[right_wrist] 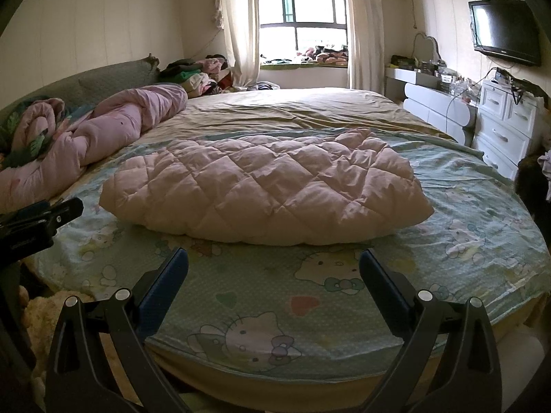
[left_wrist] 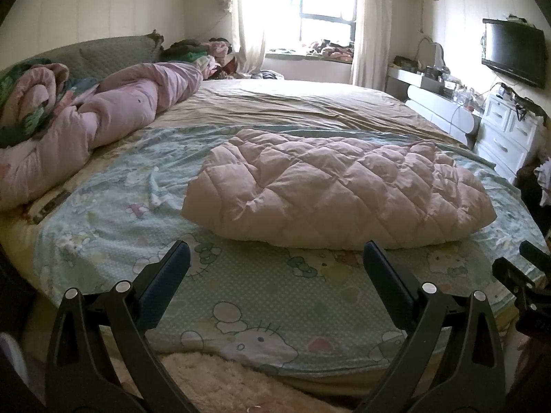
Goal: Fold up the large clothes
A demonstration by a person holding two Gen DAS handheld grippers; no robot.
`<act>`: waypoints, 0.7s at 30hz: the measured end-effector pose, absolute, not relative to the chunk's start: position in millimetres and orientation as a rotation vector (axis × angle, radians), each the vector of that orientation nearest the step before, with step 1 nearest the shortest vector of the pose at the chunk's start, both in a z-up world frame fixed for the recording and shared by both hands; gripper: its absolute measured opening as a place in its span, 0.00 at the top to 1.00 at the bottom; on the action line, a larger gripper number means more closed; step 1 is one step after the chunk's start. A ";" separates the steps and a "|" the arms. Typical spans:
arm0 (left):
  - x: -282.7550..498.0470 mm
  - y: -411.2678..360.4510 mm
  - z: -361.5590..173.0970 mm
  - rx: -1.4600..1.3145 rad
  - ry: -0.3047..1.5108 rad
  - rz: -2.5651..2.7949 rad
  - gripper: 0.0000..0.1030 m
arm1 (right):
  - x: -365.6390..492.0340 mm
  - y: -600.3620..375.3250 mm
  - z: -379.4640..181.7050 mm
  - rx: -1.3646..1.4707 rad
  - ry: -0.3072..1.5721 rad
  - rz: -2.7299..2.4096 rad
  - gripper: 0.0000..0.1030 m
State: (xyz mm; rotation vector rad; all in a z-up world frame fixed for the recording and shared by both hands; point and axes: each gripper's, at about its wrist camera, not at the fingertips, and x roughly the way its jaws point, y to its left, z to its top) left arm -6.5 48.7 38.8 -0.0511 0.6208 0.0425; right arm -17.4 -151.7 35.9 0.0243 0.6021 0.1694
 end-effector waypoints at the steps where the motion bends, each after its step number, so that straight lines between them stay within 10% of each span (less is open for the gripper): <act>1: -6.5 48.4 38.8 -0.048 0.619 0.046 0.09 | -17.5 -151.6 36.1 0.025 0.601 0.168 0.04; 21: -6.8 50.9 38.9 -0.048 0.615 0.049 0.09 | -17.7 -151.1 35.5 0.023 0.598 0.167 0.04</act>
